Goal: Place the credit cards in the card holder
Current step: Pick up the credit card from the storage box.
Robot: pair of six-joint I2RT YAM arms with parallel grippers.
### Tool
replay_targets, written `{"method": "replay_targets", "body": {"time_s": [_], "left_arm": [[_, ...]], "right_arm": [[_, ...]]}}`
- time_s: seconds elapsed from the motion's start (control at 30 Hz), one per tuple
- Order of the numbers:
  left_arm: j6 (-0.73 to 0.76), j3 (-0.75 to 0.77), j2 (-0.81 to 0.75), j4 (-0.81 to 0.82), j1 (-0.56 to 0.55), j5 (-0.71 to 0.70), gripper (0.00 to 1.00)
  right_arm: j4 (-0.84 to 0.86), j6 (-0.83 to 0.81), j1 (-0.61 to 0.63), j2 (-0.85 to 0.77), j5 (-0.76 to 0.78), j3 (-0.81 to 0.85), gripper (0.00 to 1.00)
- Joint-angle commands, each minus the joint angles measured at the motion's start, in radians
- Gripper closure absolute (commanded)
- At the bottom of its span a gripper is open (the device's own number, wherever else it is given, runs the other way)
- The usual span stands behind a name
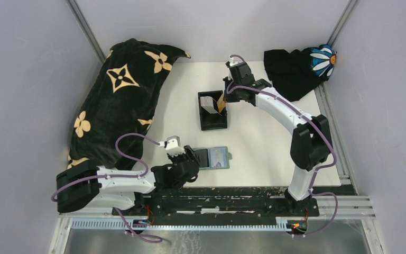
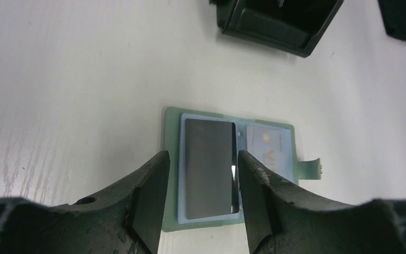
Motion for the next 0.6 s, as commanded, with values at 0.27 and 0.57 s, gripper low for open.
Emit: {"method": "replay_targets", "body": {"time_s": [0.27, 0.57], "left_arm": [[0.443, 0.021, -0.204, 0.2, -0.002, 0.044, 0.37], [0.691, -0.005, -0.305, 0.333, 0.0, 0.28, 0.33]], "right_arm": [[-0.005, -0.042, 0.079, -0.355, -0.118, -0.228, 0.99], [0.051, 0.008, 0.156, -0.641, -0.344, -0.542, 0.99]]}}
